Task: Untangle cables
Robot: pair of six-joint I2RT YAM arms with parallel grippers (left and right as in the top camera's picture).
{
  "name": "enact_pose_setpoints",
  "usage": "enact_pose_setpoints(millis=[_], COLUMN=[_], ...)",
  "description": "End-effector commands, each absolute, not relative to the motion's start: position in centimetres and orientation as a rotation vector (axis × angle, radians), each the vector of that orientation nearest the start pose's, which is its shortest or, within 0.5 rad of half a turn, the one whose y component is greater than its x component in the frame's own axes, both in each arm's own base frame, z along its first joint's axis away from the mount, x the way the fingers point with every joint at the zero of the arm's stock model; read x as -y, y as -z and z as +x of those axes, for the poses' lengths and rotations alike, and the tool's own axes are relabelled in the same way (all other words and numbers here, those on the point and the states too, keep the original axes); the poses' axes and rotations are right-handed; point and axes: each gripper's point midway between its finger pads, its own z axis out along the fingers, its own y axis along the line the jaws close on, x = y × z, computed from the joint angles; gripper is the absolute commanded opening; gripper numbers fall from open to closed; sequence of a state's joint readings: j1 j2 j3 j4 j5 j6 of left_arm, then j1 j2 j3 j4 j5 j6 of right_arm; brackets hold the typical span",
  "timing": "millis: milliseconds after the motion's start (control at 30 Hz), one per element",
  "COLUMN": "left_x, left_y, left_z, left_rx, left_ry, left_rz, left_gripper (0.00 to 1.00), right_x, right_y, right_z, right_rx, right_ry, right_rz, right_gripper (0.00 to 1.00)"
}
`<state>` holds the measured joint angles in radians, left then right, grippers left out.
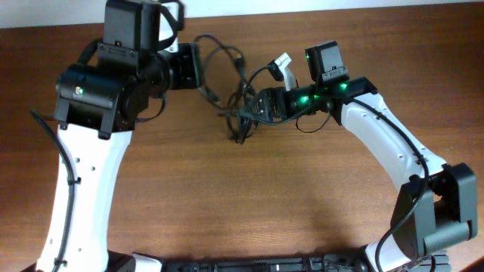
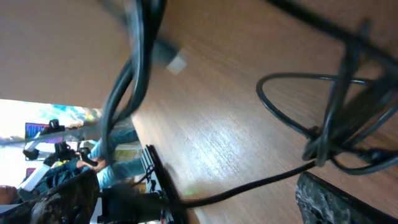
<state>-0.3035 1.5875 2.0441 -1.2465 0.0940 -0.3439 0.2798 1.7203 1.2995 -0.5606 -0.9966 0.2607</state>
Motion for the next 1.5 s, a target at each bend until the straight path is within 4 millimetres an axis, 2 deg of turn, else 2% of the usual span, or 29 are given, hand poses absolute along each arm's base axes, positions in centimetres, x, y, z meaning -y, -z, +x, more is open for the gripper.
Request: enact_pose_setpoints(millis=[0,67,200,367,433,500,600,667,700,733,767,867,900,933,1000,1033,1067,1100,1167,1233,1267,1300,1367,1467], left_x=[10.4,10.8,13.7,13.8,13.8,13.8,13.7,13.7,13.5,13.1,11.9,6.8,5.8,5.1,5.0,5.0,5.1,5.2,5.9,7.3,8.0,9.1,10.6,11.5], left_y=[-36.9,-36.8,-37.1,-37.0,-36.9,-36.8,-36.7,-36.7,-36.7,-36.6,-36.3,-35.2,-34.9,-34.6,-33.9,-33.4,-33.2,-33.1,-33.2,-34.6,-35.7,-37.6,-40.9,-47.1], left_z=[37.0,36.8,35.8,35.8,35.8,35.7,35.6,35.6,35.7,35.8,36.1,36.5,36.5,36.4,36.5,36.5,36.6,36.6,36.8,37.5,37.7,37.9,37.7,36.0], left_rx=[-2.379,-2.388,-2.419,-2.425,-2.428,-2.432,-2.438,-2.439,-2.438,-2.438,-2.434,-2.423,-2.425,-2.432,-2.458,-2.477,-2.484,-2.487,-2.488,-2.434,-2.395,-2.333,-2.222,-2.007], left_ry=[0.34,0.365,0.574,0.579,0.579,0.577,0.574,0.57,0.555,0.525,0.439,0.07,-0.009,-0.067,-0.091,-0.102,-0.101,-0.091,-0.039,0.081,0.147,0.235,0.354,0.484], left_rz=[-0.194,-0.183,-0.094,-0.092,-0.093,-0.094,-0.095,-0.096,-0.098,-0.111,-0.145,-0.278,-0.299,-0.313,-0.312,-0.311,-0.309,-0.306,-0.294,-0.272,-0.252,-0.199,-0.105,-0.038], left_gripper=[0.0,0.0,0.0,0.0,0.0,0.0,0.0,0.0,0.0,0.0,0.0,0.0,0.0,0.0,0.0,0.0,0.0,0.0,0.0,0.0,0.0,0.0,0.0,0.0], right_x=[-24.8,-24.9,-25.3,-27.8,-28.1,-28.2,-28.3,-28.3,-28.3,-28.4,-28.9,-29.4,-29.5,-29.6,-29.6,-29.5,-29.0,-28.4,-26.8,-23.7,-22.2,-19.9,-17.4,-12.8], right_y=[-20.2,-20.3,-20.3,-20.5,-19.7,-19.4,-19.4,-19.4,-19.4,-19.6,-20.4,-22.3,-23.0,-23.9,-26.0,-27.8,-29.3,-29.7,-30.1,-29.2,-28.4,-26.8,-24.8,-21.2], right_z=[34.7,34.8,34.5,33.7,34.0,33.9,33.9,33.9,33.7,33.3,32.4,31.2,31.0,30.8,30.6,30.5,30.8,31.4,32.5,34.1,34.6,35.0,35.0,34.0], right_rx=[-2.44,-2.446,-2.447,-2.411,-2.441,-2.451,-2.452,-2.454,-2.456,-2.465,-2.449,-2.384,-2.365,-2.338,-2.278,-2.231,-2.205,-2.221,-2.256,-2.328,-2.377,-2.46,-2.555,-2.709], right_ry=[-1.51,-1.52,-1.525,-1.5,-1.411,-1.386,-1.387,-1.388,-1.396,-1.437,-1.531,-1.679,-1.701,-1.72,-1.728,-1.708,-1.656,-1.606,-1.491,-1.289,-1.204,-1.076,-0.928,-0.604], right_rz=[-0.381,-0.362,-0.379,-0.489,-0.478,-0.477,-0.48,-0.479,-0.48,-0.47,-0.493,-0.56,-0.576,-0.596,-0.638,-0.662,-0.65,-0.596,-0.491,-0.323,-0.234,-0.088,0.042,0.216], right_gripper=[0.98,0.98,0.98,0.99,1.0,0.96,0.61,0.28,0.18,0.15,0.05,0.04,0.04,0.04,0.04,0.04,0.04,0.04,0.04,0.04,0.04,0.04,0.04,0.04])
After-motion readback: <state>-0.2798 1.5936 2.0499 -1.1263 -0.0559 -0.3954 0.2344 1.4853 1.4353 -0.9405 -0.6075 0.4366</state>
